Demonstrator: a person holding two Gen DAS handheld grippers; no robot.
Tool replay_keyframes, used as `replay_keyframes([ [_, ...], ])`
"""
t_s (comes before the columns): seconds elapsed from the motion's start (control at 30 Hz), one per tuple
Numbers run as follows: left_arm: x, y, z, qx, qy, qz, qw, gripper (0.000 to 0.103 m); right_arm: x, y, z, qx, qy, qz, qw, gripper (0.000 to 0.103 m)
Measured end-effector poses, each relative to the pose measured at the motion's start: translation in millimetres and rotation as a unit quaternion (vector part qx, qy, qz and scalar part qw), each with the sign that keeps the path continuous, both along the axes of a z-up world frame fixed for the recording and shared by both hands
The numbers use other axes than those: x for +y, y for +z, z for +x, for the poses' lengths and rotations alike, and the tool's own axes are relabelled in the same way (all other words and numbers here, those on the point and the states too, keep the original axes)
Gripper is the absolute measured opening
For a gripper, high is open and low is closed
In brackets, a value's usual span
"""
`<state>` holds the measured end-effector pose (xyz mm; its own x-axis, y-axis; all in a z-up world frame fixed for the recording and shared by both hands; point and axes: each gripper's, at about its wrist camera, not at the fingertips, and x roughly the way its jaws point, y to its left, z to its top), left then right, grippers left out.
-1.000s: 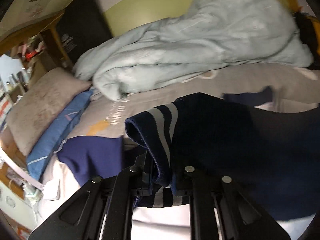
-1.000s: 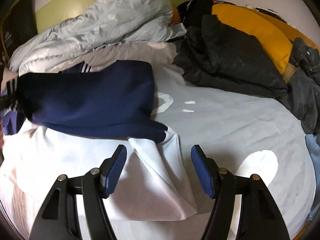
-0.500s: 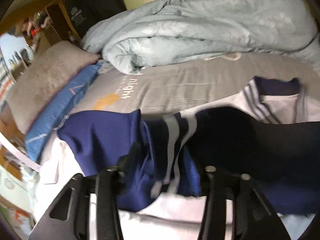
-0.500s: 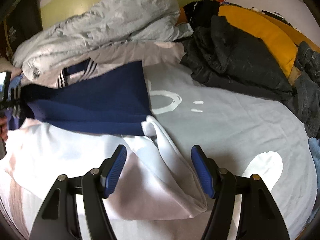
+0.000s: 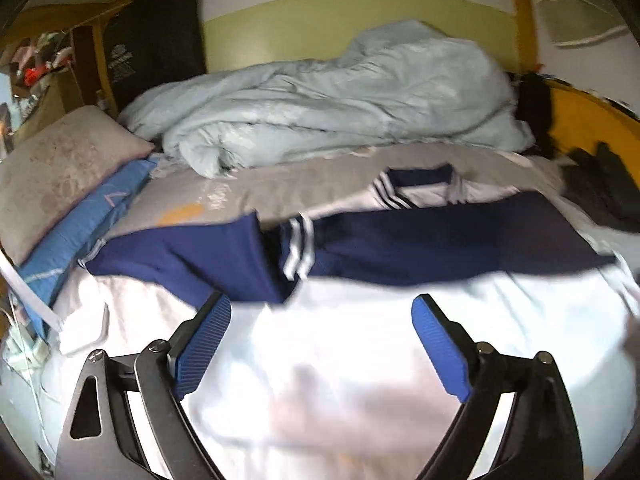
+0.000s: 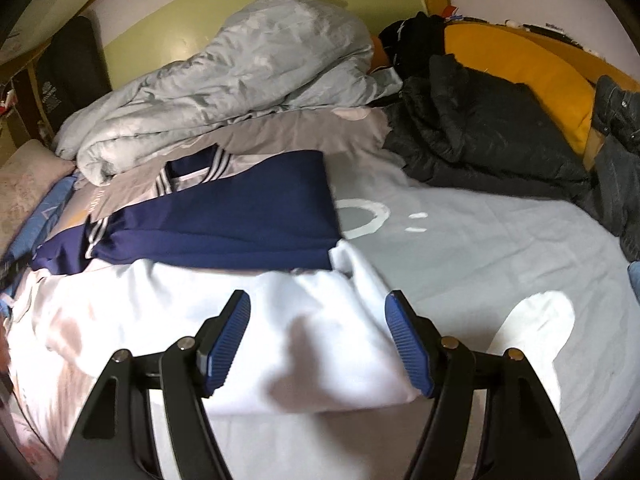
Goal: Fold large clothes
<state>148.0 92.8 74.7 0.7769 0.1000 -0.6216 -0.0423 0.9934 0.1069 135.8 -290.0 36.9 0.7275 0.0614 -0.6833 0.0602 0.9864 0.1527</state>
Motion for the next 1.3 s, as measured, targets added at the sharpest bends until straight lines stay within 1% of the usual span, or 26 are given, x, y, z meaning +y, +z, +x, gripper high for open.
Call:
replay_keyframes([
  [0.07,-1.9,-8.8,-18.8,0.009,-0.005,-0.014,0.9998,0.091,4.8,-1.9,-3.6,0.004,0.003,0.002,1.0,0.068],
  [0.13,-1.5,-21.5,-33.4,0.028,0.003,-0.031,0.9991,0.091,10.0,-4.1,-9.1,0.008,0.007,0.007,1.0,0.068],
  [0.2,0.6,-32.1,-47.9,0.036,0.065,-0.019,0.9971,0.091,11.7,-7.1,-16.4,0.017,0.012,0.023,1.0,0.068],
  [0.23,2.5,-35.4,-55.5,0.035,0.076,-0.028,0.9961,0.091,10.2,-11.0,-23.3,0.023,0.016,0.045,0.999,0.068],
  [0.3,7.2,-40.7,-62.3,0.048,0.064,-0.066,0.9946,0.091,3.3,-26.6,-35.7,0.053,0.011,0.109,0.993,0.068],
  [0.37,10.8,-46.7,-60.0,0.069,0.055,-0.106,0.9904,0.091,2.4,-40.7,-43.2,0.074,0.002,0.133,0.988,0.068],
  [0.47,18.6,-62.5,-51.8,0.096,0.051,-0.166,0.9802,0.091,13.1,-53.8,-43.5,0.088,0.016,0.126,0.988,0.068],
  [0.53,27.1,-82.6,-42.6,0.123,0.049,-0.221,0.9663,0.091,19.7,-63.7,-38.9,0.094,0.03,0.138,0.985,0.068],
  [0.6,34.8,-106.9,-31.1,0.144,0.076,-0.256,0.9529,0.088,21.6,-75.5,-30.2,0.094,0.021,0.143,0.985,0.068],
  [0.63,38.2,-117.5,-24.2,0.144,0.096,-0.26,0.9499,0.084,21.5,-79.0,-24.6,0.089,0.012,0.141,0.986,0.068],
  [0.67,36.9,-117.9,-19.6,0.122,0.103,-0.249,0.9552,0.08,21.0,-80.0,-19.1,0.082,0.005,0.136,0.987,0.068],
  [0.7,31.8,-112.8,-15.6,0.099,0.099,-0.226,0.9639,0.074,21.9,-78.9,-12.6,0.069,-0.004,0.128,0.989,0.068],
  [0.73,28.5,-109.2,-11.1,0.086,0.089,-0.215,0.9686,0.066,21.1,-76.8,-8.2,0.059,-0.013,0.125,0.99,0.068],
  [0.77,28.5,-107.5,-8.4,0.076,0.084,-0.215,0.9701,0.053,21.1,-76.1,-2.4,0.052,-0.02,0.124,0.991,0.067],
  [0.8,30.4,-107.8,-6.8,0.069,0.085,-0.218,0.9698,0.043,20.7,-76.7,3.1,0.049,-0.025,0.121,0.991,0.063],
  [0.83,32.2,-109.7,-6.4,0.071,0.078,-0.229,0.9677,0.025,20.0,-76.6,7.1,0.044,-0.031,0.115,0.992,0.046],
  [0.87,32.8,-109.8,-8.0,0.074,0.066,-0.242,0.9651,0.012,18.9,-75.8,9.1,0.041,-0.035,0.112,0.992,0.033],
  [0.9,29.7,-106.0,-13.3,0.072,0.063,-0.239,0.9663,0.01,18.0,-74.3,8.9,0.039,-0.032,0.117,0.992,0.026],
  [0.93,24.1,-99.7,-18.4,0.068,0.063,-0.218,0.9717,0.009,16.9,-70.6,6.4,0.033,-0.031,0.121,0.992,0.02],
  [0.97,16.7,-90.9,-25.8,0.064,0.059,-0.197,0.9767,0.009,16.0,-64.8,1.6,0.024,-0.029,0.123,0.992,0.016],
  [1.0,12.8,-81.6,-35.9,0.062,0.056,-0.187,0.9789,0.009,16.4,-58.5,-4.7,0.017,-0.029,0.119,0.992,0.016],
  [1.03,11.7,-72.7,-46.0,0.065,0.056,-0.185,0.979,0.009,17.4,-51.4,-13.6,0.013,-0.028,0.11,0.993,0.015],
  [1.13,13.5,-56.9,-75.8,0.083,0.045,-0.194,0.9764,0.009,18.9,-34.9,-45.7,0.015,-0.019,0.083,0.996,0.015],
  [1.2,7.0,-54.6,-97.9,0.093,0.036,-0.184,0.9779,0.009,18.5,-29.4,-64.8,0.027,-0.018,0.069,0.997,0.015],
  [1.27,-1.5,-57.8,-118.7,0.098,0.023,-0.172,0.98,0.009,16.0,-28.7,-86.6,0.027,-0.017,0.053,0.998,0.015],
  [1.3,-7.4,-61.4,-128.3,0.1,0.016,-0.155,0.9827,0.009,15.6,-30.2,-94.5,0.029,-0.018,0.043,0.998,0.015],
])
